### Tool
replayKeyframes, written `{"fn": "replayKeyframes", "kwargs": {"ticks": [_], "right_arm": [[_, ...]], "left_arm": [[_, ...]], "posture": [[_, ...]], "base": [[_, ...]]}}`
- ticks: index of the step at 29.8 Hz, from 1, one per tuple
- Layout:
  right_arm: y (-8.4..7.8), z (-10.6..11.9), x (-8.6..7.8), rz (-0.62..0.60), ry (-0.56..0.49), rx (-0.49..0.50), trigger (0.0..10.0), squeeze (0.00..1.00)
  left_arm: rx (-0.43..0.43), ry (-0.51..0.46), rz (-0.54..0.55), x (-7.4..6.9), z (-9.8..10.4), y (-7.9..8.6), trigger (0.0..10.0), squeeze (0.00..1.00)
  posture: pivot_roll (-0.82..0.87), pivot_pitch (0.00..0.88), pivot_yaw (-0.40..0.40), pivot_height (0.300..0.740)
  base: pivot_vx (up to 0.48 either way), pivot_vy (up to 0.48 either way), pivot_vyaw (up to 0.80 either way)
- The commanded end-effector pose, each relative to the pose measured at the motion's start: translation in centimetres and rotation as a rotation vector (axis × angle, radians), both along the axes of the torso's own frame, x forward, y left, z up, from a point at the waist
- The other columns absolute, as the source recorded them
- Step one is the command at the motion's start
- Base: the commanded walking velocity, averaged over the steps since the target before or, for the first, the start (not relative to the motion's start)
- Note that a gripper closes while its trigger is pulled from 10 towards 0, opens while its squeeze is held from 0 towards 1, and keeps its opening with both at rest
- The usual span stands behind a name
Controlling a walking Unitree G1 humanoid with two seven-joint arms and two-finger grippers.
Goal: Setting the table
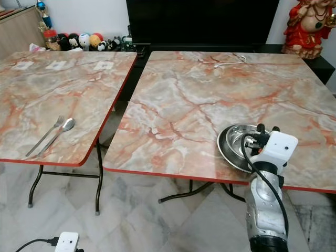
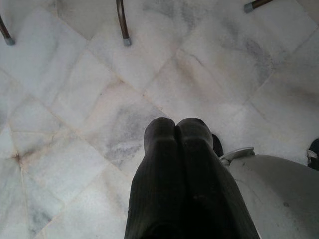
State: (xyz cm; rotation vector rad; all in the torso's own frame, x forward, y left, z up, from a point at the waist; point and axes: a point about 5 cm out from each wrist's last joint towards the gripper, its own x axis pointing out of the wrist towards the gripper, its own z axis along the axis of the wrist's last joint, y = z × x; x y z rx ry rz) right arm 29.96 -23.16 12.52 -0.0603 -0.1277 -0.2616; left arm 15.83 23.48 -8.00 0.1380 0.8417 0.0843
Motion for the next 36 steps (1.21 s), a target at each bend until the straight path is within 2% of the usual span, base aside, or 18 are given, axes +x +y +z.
{"fn": "replayKeyframes", "kwargs": {"ticks": [1,5,8,12,17,21,24,36], "right_arm": [[1.2,-0.2,-0.1,0.084,0.008,-0.075,10.0,0.00],[1.5,-0.4,-0.2,0.103,0.013,-0.020,10.0,0.00],[1.8,-0.2,-0.2,0.129,0.006,-0.031,10.0,0.00],[1.4,-0.4,-0.1,0.092,0.002,0.011,10.0,0.00],[1.8,0.0,0.0,0.126,-0.013,-0.021,10.0,0.00],[1.6,0.1,0.2,0.106,-0.033,0.035,10.0,0.00],[1.7,0.1,0.2,0.105,-0.031,0.040,10.0,0.00],[2.9,0.1,0.6,0.069,-0.044,0.108,10.0,0.00]], "left_arm": [[0.025,0.020,0.017,-0.5,-0.1,0.5,10.0,0.00],[0.025,0.023,0.036,-0.5,-0.1,0.8,10.0,0.00],[0.027,0.028,0.054,-0.5,-0.1,1.0,10.0,0.00],[0.031,0.028,0.062,-0.5,0.0,1.2,10.0,0.00],[0.028,0.026,0.059,-0.4,0.0,1.1,10.0,0.00],[0.023,0.020,0.062,-0.3,0.0,0.9,10.0,0.00],[0.021,0.019,0.062,-0.3,0.0,0.9,10.0,0.00],[0.018,-0.010,0.064,0.2,0.3,0.8,10.0,0.00]], "posture": [[-0.05,0.000,0.030,0.740],[-0.06,0.000,0.034,0.740],[-0.06,0.000,0.035,0.740],[-0.04,0.000,0.032,0.740],[-0.04,0.000,0.029,0.740],[-0.04,0.000,0.026,0.740],[-0.04,0.000,0.025,0.740],[-0.03,0.000,0.026,0.740]], "base": [[0.000,0.000,0.00],[0.000,0.000,0.00],[0.000,0.000,0.00],[0.000,0.480,0.00],[0.000,0.480,0.45],[0.000,0.480,0.36],[0.000,0.480,0.00],[0.000,0.480,0.00]]}}
